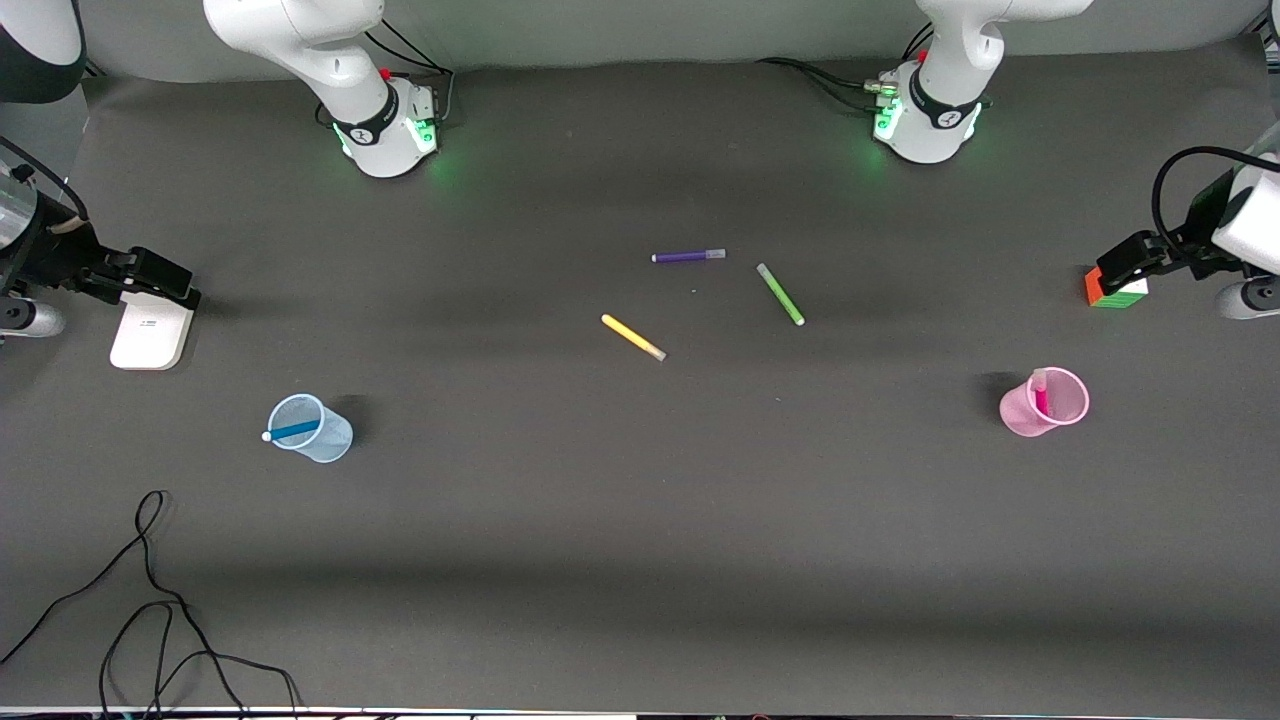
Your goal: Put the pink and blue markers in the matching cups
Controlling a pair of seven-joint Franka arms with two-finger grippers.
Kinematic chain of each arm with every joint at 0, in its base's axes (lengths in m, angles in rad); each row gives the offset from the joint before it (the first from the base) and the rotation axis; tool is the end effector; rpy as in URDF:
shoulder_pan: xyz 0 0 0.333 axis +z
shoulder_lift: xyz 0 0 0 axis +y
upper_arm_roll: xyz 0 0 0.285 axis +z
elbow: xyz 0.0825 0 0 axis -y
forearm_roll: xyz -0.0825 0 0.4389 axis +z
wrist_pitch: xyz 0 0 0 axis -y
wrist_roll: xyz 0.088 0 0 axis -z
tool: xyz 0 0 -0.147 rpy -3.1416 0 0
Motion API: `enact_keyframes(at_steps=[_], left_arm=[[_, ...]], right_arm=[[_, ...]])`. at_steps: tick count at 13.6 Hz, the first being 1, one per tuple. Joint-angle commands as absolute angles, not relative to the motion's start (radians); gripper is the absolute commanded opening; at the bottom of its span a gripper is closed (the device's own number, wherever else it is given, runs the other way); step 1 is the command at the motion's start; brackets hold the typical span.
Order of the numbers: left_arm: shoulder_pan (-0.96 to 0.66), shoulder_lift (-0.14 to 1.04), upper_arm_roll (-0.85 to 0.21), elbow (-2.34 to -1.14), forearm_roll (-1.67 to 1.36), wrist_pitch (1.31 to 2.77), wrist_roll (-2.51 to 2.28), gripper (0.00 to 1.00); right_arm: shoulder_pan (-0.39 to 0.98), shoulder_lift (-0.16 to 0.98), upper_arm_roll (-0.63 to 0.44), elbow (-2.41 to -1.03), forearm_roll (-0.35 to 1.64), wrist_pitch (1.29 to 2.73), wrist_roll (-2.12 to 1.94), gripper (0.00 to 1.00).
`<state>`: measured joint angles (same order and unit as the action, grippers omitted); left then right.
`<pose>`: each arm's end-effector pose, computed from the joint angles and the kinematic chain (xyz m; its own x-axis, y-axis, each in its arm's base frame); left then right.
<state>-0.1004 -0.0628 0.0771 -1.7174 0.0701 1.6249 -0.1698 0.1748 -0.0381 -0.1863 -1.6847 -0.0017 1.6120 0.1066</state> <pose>0.5925 -0.0030 0.5187 0.9898 0.1416 -0.0186 0.1400 -0.9877 -0.0691 0.5984 -0.0084 0.5196 0.9924 -0.1174 -0.0356 -0.1175 -0.9931 -0.0016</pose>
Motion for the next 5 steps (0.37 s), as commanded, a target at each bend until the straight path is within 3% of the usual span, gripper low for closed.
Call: enact_keyframes(at_steps=[1,5], left_arm=[[-0.126,-0.055,0.1,-1.707,0.078,1.617,-0.153,0.99],[-0.127,-0.049,0.1,-1.697,0.077,1.612,-0.155,0.99]], right_arm=[[0.16,-0.028,-0.172,-1.684,-0.023,1.628,0.077,1.0],[0.158,-0.026,-0.155,-1.677,-0.02,1.626,0.077,1.0]])
